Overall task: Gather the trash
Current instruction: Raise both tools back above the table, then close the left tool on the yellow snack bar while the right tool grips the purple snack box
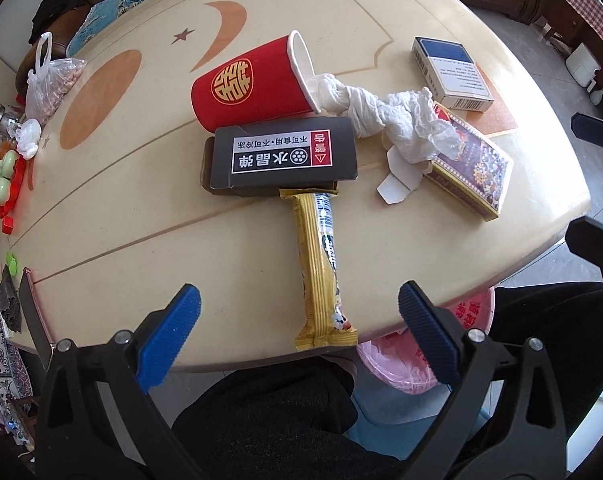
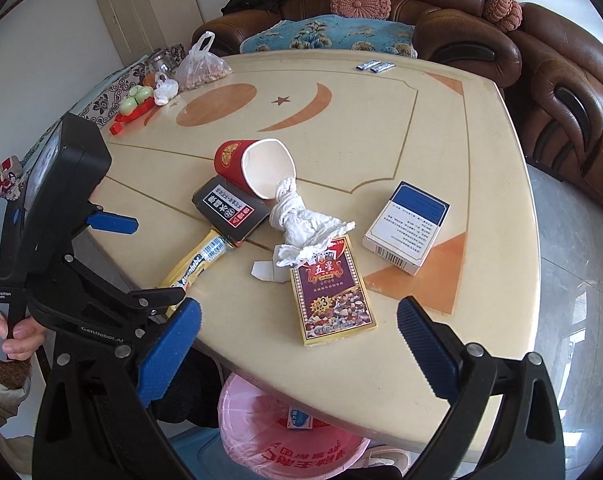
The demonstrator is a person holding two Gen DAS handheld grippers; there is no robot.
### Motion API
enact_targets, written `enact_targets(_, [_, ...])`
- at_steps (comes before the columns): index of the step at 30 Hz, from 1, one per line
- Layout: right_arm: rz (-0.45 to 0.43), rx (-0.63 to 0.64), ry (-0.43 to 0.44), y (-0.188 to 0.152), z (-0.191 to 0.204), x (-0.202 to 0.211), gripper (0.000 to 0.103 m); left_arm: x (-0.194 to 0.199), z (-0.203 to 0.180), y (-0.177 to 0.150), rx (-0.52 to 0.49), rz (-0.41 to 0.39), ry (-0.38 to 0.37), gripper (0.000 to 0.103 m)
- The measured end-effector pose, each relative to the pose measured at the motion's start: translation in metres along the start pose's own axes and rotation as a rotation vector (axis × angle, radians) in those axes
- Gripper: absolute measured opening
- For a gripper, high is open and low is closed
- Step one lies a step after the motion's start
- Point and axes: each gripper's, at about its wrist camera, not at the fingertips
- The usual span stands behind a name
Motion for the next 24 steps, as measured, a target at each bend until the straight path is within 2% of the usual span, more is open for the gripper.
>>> enact_targets(11, [0.100,0.017,0.008,-0.006,-0.015,-0.058,0.096,-0.032,0.002,0.011,0.010,0.055,0.002,0.097])
enact_targets(22, [0.133,0.049,-0.024,-0.011,-0.024,-0.091,0.096,-0.050,0.009,0.015,0.006,0.064,-0.024,0.096])
enact_targets(24, [0.130,0.055,-0.028,-0.012,-0.025,-0.094,0.096,-0.051,0.007,0.014,-0.002,0.064,-0.032,0.091])
Point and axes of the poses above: each gripper's, at about its wrist camera, not at the fingertips, and x roughly against the way its jaws point, z to its left, y to its top, and after that the axes turned 15 degrees about x, right-handed
